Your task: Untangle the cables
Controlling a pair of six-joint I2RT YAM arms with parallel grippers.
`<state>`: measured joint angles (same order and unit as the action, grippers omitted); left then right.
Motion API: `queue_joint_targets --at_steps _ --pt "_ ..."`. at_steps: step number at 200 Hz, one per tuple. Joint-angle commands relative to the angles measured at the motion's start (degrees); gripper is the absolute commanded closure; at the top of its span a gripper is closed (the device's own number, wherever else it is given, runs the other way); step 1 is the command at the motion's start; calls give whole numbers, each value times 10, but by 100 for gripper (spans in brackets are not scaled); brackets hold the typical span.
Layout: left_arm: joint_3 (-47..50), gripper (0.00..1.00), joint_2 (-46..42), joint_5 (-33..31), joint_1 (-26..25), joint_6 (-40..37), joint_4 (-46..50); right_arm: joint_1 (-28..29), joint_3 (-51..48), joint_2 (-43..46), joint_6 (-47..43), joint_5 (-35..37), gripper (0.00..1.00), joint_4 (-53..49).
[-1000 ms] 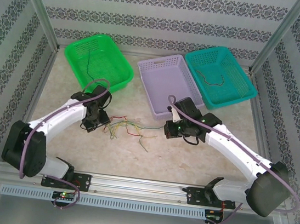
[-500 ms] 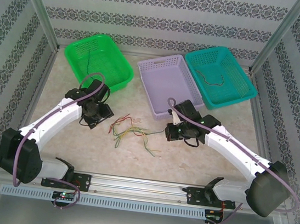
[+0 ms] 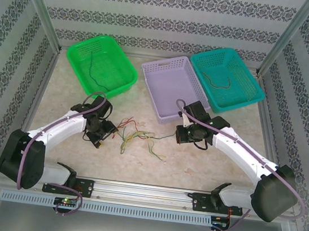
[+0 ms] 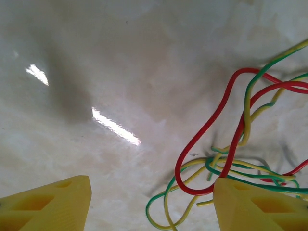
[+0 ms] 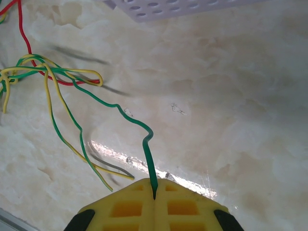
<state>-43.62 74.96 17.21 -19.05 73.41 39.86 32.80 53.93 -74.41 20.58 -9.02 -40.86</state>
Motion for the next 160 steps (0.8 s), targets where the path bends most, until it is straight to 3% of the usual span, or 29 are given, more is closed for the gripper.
queue_joint_targets --at_steps 1,40,103,140,160 --pt "-2 33 -22 23 3 43 -51 -5 0 -6 -10 13 100 -14" --pt "17 36 -20 50 1 29 -74 -18 1 -7 -7 13 100 -13" --pt "-32 51 48 25 0 -104 -9 -31 5 -19 0 0 100 -3" --pt "-51 69 85 -7 -2 -146 8 -37 2 -20 3 10 100 -8" --pt "-60 88 92 -46 -2 -169 33 -48 2 -15 5 26 100 -17"
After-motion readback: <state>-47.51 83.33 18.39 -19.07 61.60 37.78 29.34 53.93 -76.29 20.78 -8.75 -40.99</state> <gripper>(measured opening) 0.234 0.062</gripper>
